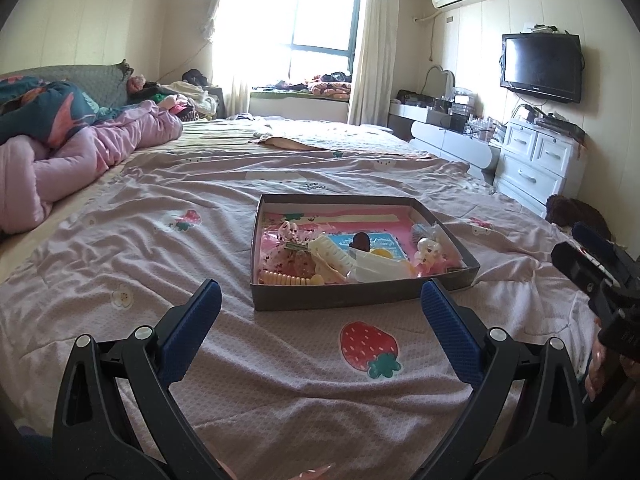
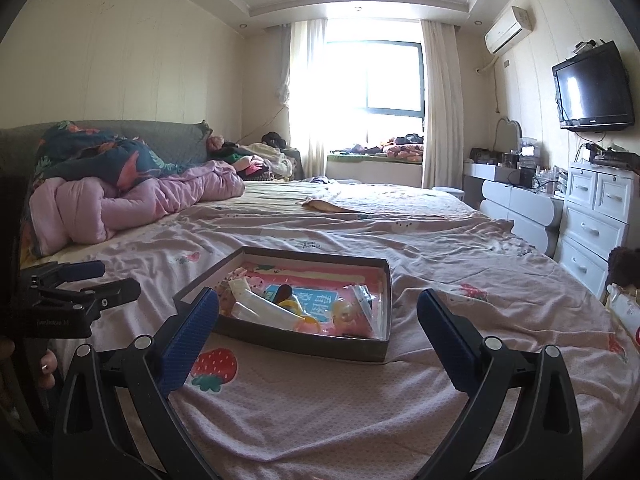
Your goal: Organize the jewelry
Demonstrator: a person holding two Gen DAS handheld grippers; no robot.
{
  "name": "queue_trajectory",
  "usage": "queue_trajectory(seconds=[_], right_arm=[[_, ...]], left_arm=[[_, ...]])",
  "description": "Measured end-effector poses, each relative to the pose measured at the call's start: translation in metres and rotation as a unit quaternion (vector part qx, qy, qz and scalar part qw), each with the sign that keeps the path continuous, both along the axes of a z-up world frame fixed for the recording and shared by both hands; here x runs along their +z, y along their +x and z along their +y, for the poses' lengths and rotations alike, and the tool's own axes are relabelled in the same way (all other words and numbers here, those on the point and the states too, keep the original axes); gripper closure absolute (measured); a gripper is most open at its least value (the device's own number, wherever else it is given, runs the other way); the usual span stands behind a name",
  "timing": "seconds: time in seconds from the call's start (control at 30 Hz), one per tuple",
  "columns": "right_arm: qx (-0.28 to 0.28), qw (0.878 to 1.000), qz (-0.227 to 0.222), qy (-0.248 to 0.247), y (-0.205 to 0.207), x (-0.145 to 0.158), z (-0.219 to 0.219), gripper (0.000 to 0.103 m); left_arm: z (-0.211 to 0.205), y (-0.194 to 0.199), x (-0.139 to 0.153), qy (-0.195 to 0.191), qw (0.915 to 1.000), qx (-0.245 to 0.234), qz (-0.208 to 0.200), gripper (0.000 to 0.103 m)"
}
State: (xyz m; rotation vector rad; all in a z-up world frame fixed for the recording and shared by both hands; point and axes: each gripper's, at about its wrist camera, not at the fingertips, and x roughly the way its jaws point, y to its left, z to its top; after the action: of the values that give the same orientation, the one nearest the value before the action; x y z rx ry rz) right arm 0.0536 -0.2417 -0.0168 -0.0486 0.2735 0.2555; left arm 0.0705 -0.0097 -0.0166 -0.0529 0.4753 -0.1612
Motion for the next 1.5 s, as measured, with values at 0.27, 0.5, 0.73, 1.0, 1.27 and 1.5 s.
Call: queue_trajectory(seconds=[0.27, 0.5, 0.73, 1.0, 1.27, 1.5], right_arm=[[-0.008, 1.0, 0.006, 0.006, 0.0049, -0.0033, -0.0049, 0.007], [-0.009, 1.0, 0.01, 0.007, 0.006, -0.0043, -0.005, 0.007], [-0.009, 1.0, 0.01, 0.008, 0.0063, -0.0042, -0.0048, 0.007], [-0.009, 1.0, 0.012, 0.007, 0.0068, -0.0052, -0.004, 0.007], [-0.009, 1.0, 0.014, 0.006, 0.0074, -0.0074, -0.0043, 0.007], [-0.009, 1.0, 0.016, 0.005, 0.0073, -0.0079, -0.0044, 0.007]], left_arm=[[-0.0017, 0.0033, 0.0058, -0.001, 0.9999, 0.004, -0.012, 0.011], [0.0007, 0.0028, 0.0065, -0.003, 0.9999, 0.006, -0.015, 0.011], [0.0005, 0.0032, 0.0065, -0.001, 0.9999, 0.007, -0.015, 0.011], [0.003, 0.0037, 0.0025, -0.001, 0.9999, 0.007, -0.013, 0.011], [0.0053, 0.0042, 0.0014, 0.003, 0.9999, 0.011, -0.012, 0.011], [0.0045, 0.0043, 0.0013, 0.004, 0.9999, 0.011, -0.012, 0.011]])
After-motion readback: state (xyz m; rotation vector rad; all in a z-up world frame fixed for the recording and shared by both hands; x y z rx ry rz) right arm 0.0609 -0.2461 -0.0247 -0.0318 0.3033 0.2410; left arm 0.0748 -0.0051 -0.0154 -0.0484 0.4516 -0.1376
